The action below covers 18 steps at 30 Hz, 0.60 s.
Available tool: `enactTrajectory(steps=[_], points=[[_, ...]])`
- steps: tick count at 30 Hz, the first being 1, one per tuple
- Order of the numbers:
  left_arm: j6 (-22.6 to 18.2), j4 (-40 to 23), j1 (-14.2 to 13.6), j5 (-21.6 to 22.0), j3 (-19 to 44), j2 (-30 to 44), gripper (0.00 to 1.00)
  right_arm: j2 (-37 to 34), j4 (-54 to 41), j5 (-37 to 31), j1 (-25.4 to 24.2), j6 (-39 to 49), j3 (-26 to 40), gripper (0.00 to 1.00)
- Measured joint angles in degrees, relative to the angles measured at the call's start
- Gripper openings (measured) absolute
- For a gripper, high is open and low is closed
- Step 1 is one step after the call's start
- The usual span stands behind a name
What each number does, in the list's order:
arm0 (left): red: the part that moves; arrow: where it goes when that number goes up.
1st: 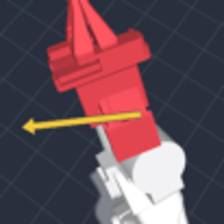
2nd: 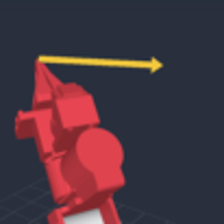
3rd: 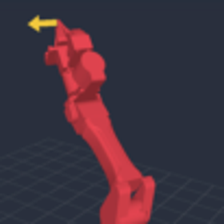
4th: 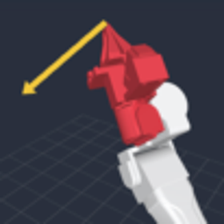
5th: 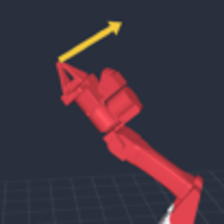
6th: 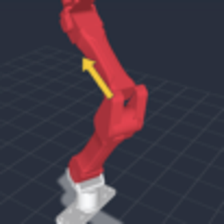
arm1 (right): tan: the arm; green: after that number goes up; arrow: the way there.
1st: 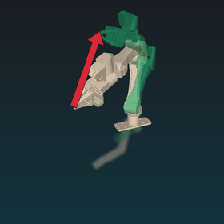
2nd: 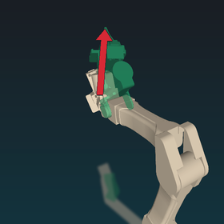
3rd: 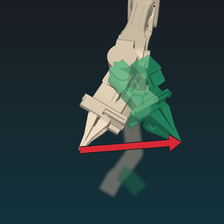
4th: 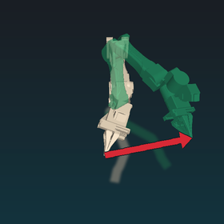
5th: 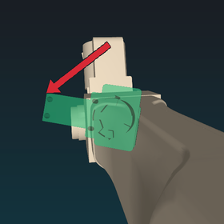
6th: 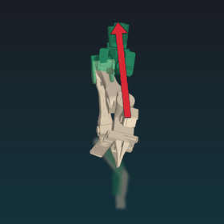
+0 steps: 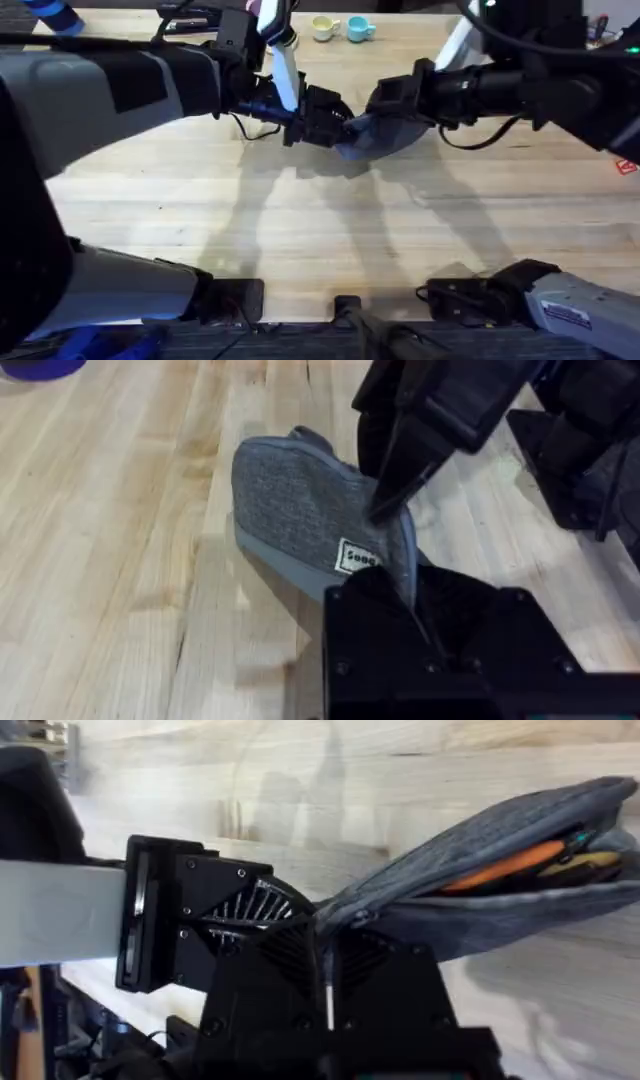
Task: Unzip the bag, pick up the pens from the table one at a time and place them inside, then zip the bag closed.
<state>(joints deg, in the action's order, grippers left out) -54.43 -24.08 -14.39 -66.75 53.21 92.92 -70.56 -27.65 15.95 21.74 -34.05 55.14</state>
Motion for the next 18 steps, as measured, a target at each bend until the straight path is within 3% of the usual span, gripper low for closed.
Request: enactTrajectory(steps=[6, 11, 18], points=[[0.0, 0.2, -0.33, -0.44, 0.38, 0.0, 0.043, 2.66, -0.77, 1.93, -3.77, 2.68, -0.33, 0.031], [-0.07, -4.26, 2.61, 6.9, -3.91, 1.09, 0.044, 8.33, 2.79, -12.82, -14.77, 4.6, 0.96, 0.03], [-0.07, -4.0, 2.64, 8.39, -4.41, 1.51, 0.044, 10.92, 2.68, -18.56, -17.09, 5.65, 1.42, 0.03]])
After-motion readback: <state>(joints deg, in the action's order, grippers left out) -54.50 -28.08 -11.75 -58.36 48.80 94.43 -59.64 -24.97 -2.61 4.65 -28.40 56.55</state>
